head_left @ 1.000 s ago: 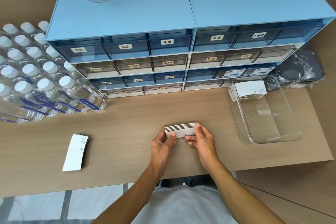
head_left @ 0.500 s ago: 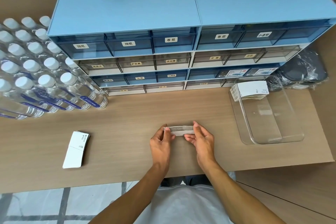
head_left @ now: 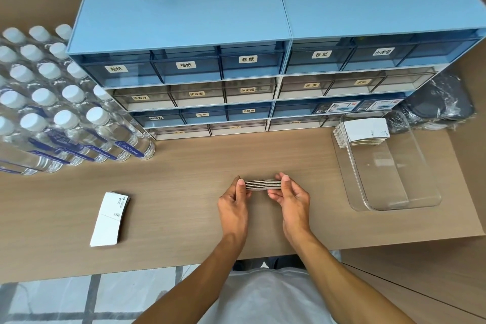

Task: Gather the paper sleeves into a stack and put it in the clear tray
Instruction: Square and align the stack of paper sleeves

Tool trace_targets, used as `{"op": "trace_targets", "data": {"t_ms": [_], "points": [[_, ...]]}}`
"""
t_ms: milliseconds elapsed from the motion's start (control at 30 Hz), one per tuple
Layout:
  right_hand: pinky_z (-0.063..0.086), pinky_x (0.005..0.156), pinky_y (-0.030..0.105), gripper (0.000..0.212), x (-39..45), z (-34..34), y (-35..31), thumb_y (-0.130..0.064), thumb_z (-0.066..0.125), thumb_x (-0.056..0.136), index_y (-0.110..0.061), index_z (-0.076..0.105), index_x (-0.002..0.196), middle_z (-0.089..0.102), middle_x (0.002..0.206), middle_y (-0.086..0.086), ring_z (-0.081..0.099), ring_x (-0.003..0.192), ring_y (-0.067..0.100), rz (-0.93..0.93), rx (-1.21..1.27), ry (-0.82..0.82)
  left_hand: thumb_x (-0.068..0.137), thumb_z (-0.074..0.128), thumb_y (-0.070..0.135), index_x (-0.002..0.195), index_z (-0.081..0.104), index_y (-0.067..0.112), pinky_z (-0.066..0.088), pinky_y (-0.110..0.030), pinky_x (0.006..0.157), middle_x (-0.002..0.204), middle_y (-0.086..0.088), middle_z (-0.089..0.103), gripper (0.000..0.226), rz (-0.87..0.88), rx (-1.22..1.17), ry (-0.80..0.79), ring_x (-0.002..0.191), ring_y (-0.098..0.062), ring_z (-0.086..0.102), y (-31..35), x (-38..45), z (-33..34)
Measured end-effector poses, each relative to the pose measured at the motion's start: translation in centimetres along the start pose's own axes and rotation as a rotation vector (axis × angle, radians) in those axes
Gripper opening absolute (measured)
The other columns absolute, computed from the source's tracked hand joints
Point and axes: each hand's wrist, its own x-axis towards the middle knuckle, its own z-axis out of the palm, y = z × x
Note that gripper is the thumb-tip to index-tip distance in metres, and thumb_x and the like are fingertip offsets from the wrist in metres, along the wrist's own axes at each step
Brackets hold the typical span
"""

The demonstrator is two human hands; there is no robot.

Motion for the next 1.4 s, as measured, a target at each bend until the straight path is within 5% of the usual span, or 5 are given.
{"op": "trace_targets", "data": {"t_ms": [400,767,933,1167,1400], "points": [[0.060,0.074,0.029,0.041,0.4,0.8,0.6,-0.034,0.055,0.096,-0.007,0.060,0.127,0.076,0.074,-0.014,0.071,0.065,0.012,0.032,-0.003,0.004,0.102,0.047,0.032,0.077,0.066,0.000,0.050,-0.009,0.067,0.072,-0.009,0.062,0.045,0.029,0.146,0.053,0.073,-0.017,0.066,0.0,0.3,0.0],[0.057,0.083,0.038,0.029,0.5,1.3,0.4,-0.033,0.056,0.096,-0.016,0.064,0.118,0.077,0.076,-0.016,0.071,0.066,0.010,0.026,-0.012,0.020,0.102,0.047,0.032,0.071,0.063,0.020,0.055,-0.015,0.074,0.077,-0.005,0.060,0.037,0.018,0.153,0.051,0.073,-0.015,0.064,0.4,0.7,-0.1],[0.058,0.074,0.030,0.028,0.7,1.3,0.4,-0.033,0.055,0.096,-0.015,0.067,0.114,0.077,0.075,-0.012,0.069,0.065,0.013,0.021,-0.031,0.027,0.101,0.049,0.030,0.082,0.073,0.006,0.053,-0.011,0.074,0.080,-0.006,0.068,0.039,-0.053,0.064,0.019,0.082,-0.014,0.067,0.7,0.9,-0.4],[0.059,0.075,0.032,0.030,0.9,1.2,0.1,-0.029,0.057,0.095,-0.007,0.069,0.112,0.075,0.067,0.003,0.070,0.063,0.018,0.032,-0.017,0.025,0.097,0.058,0.028,0.088,0.072,0.005,0.055,-0.029,0.079,0.081,-0.016,0.070,0.028,-0.072,0.143,-0.076,0.080,-0.016,0.064,1.9,1.2,-1.1],[0.059,0.076,0.026,0.032,0.3,3.4,-2.5,-0.008,0.065,0.089,-0.001,0.060,0.119,0.069,0.094,0.016,0.069,0.077,0.020,0.035,0.011,-0.248,0.083,0.071,-0.004,0.107,0.069,-0.002,0.054,-0.015,0.070,0.094,-0.020,0.075,0.023,-0.059,0.209,-0.062,0.078,-0.014,0.068,4.7,1.9,-4.3]]}}
